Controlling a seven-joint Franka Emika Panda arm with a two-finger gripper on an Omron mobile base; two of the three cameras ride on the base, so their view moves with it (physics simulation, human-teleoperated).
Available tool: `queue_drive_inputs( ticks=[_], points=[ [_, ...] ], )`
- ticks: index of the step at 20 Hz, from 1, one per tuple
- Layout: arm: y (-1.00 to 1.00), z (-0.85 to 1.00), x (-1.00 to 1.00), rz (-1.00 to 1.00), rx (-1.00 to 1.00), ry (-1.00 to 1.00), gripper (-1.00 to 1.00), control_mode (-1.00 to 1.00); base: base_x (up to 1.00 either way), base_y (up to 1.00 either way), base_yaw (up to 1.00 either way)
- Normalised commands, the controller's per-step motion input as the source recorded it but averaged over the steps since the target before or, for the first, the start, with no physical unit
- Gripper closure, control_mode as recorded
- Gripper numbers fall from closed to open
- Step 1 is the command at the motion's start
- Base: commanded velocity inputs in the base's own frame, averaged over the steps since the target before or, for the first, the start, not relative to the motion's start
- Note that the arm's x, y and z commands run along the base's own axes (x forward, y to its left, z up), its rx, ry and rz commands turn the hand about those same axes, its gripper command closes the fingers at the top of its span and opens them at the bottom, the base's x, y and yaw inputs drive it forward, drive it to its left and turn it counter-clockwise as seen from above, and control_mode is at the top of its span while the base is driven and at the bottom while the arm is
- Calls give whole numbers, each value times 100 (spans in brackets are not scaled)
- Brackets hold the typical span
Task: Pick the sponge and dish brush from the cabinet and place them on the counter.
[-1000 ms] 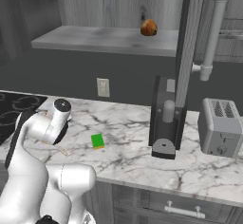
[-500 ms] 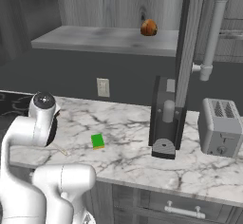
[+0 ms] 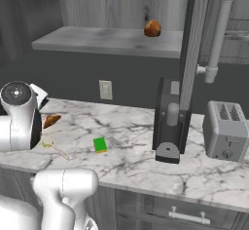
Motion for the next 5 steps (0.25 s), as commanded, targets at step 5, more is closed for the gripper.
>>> queue_drive_inputs(
  ticks=[5],
  points=[
    [-51, 36, -61, 0, 8, -35, -100, -100, 0, 0, 0]
  ],
)
